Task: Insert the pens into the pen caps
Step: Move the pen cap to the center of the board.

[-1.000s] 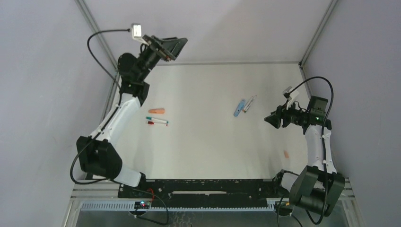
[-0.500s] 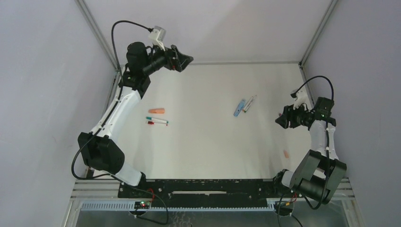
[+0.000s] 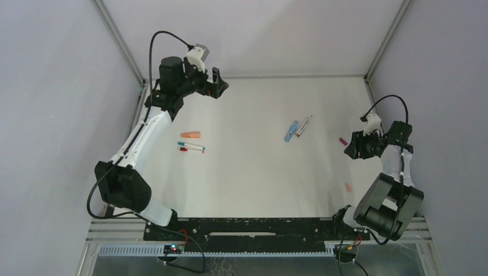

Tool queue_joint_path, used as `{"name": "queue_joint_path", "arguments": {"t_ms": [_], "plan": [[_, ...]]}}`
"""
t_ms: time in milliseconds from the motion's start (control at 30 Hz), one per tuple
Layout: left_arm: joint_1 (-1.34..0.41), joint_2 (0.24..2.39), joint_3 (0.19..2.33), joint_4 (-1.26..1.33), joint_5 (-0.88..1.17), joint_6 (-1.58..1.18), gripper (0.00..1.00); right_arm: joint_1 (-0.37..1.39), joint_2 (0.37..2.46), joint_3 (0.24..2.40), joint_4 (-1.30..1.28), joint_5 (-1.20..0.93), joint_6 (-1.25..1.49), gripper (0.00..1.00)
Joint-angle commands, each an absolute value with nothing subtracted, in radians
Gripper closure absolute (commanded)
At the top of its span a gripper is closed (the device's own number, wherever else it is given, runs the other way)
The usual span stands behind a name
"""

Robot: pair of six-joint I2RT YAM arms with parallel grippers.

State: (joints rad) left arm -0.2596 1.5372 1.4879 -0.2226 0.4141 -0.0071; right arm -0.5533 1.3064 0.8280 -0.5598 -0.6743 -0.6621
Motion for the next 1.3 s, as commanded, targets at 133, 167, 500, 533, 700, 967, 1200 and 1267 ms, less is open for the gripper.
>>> {"name": "queue_joint_path", "arguments": {"t_ms": [133, 167, 500, 533, 700, 967, 1200, 1267], "plan": [[-0.278, 1.512, 1.465, -0.299, 0.225, 0.181, 0.00, -0.600, 1.266, 0.864, -0.634, -0.646, -0.745, 0.41], [-0.282, 1.511, 1.456, -0.299, 0.208, 0.207, 0.00, -0.597, 1.260, 0.864, -0.667, -0.637, -0.779, 0.41], [-0.287, 1.559, 1.447, -0.296, 0.155, 0.296, 0.00, -0.564, 1.172, 0.837, -0.996, -0.452, -1.033, 0.41], [-0.287, 1.557, 1.442, -0.294, 0.145, 0.299, 0.00, -0.558, 1.165, 0.824, -0.992, -0.422, -1.028, 0.41], [-0.290, 1.543, 1.425, -0.280, 0.121, 0.311, 0.00, -0.465, 1.131, 0.711, -0.897, -0.261, -0.958, 0.37], [-0.293, 1.553, 1.417, -0.274, 0.077, 0.325, 0.00, -0.406, 1.146, 0.630, -0.780, -0.149, -0.856, 0.36], [-0.294, 1.553, 1.414, -0.274, 0.066, 0.327, 0.00, -0.377, 1.176, 0.610, -0.791, -0.161, -0.845, 0.46], [-0.295, 1.552, 1.414, -0.274, 0.065, 0.328, 0.00, -0.372, 1.189, 0.606, -0.797, -0.166, -0.844, 0.49]]}}
